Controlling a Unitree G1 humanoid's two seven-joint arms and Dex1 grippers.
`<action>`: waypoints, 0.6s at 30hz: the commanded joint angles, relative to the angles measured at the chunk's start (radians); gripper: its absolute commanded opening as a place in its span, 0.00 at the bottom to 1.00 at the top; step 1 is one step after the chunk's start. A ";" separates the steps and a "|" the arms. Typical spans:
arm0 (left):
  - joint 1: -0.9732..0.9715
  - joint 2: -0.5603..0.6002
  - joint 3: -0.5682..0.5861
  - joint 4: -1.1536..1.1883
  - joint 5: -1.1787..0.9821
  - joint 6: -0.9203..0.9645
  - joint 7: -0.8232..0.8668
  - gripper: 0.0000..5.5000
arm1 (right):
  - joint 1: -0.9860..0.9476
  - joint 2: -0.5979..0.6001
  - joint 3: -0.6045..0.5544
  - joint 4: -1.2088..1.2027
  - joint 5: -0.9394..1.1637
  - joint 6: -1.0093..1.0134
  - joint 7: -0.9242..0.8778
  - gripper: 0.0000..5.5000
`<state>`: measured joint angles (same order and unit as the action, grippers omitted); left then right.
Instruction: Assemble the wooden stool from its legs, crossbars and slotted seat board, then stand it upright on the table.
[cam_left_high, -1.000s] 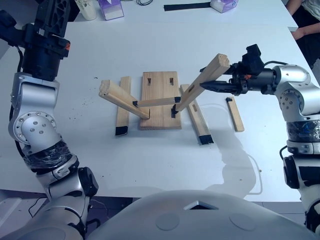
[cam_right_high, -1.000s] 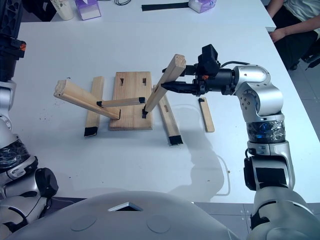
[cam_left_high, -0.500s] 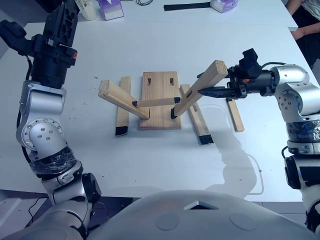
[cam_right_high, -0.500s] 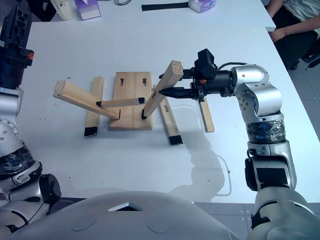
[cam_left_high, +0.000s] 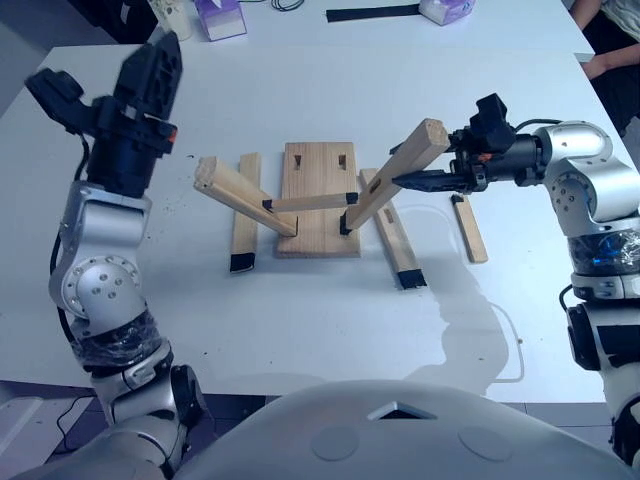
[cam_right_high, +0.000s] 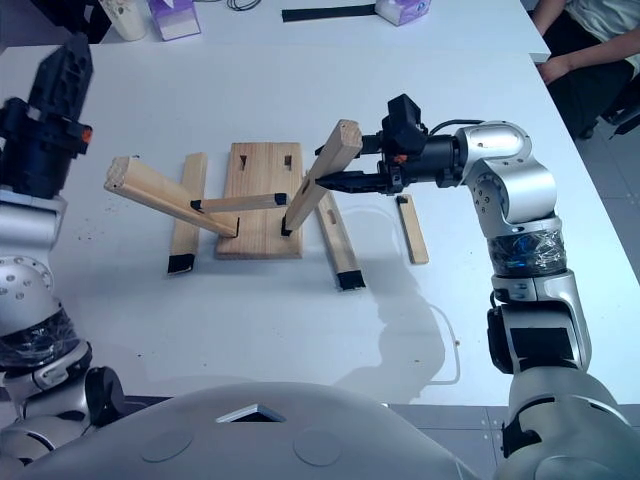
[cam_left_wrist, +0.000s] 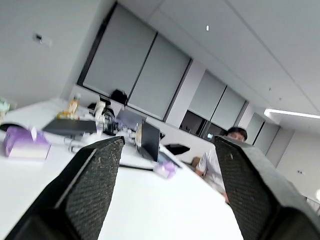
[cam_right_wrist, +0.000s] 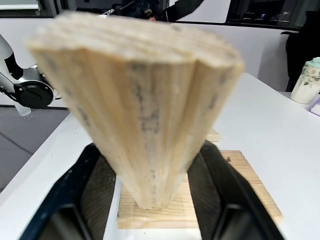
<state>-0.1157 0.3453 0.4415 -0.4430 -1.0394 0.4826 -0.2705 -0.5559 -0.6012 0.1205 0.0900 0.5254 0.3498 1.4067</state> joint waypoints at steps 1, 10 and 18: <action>0.145 0.001 -0.034 -0.062 0.025 0.032 -0.004 0.60 | 0.039 -0.032 0.053 -0.075 -0.069 -0.007 -0.008 0.36; 0.337 -0.047 -0.098 -0.071 0.127 -0.014 -0.027 0.60 | 0.040 -0.038 0.086 -0.117 -0.077 0.019 -0.044 0.36; 0.350 -0.093 -0.156 -0.034 0.200 -0.062 -0.042 0.60 | 0.019 -0.019 0.157 -0.086 -0.137 0.000 -0.086 0.36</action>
<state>0.2310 0.2608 0.3004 -0.4923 -0.8635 0.4310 -0.3072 -0.5663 -0.6195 0.2092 -0.0200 0.4869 0.3432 1.3400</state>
